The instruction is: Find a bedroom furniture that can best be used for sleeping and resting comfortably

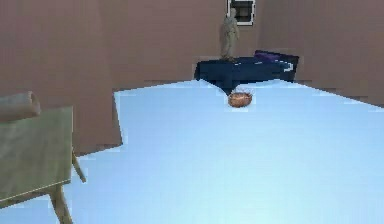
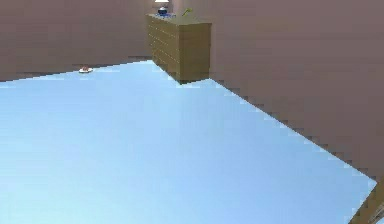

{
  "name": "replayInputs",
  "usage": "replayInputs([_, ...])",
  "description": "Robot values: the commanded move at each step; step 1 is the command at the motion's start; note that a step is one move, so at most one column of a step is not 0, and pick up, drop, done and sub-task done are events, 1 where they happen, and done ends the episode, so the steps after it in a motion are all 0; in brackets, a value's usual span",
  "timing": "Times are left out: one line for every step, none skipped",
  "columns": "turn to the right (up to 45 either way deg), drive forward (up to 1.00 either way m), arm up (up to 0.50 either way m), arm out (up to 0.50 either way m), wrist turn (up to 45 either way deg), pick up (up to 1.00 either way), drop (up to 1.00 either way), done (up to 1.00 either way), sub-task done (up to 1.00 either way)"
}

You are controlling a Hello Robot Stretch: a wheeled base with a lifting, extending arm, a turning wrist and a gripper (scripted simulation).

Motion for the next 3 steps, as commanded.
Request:
replayInputs([0.0,1.0,0.0,0.0,0.0,0.0,0.0,0.0,0.0])
replayInputs([0.0,1.0,0.0,0.0,0.0,0.0,0.0,0.0,0.0])
replayInputs([3.0,0.0,0.0,0.0,0.0,0.0,0.0,0.0,0.0])
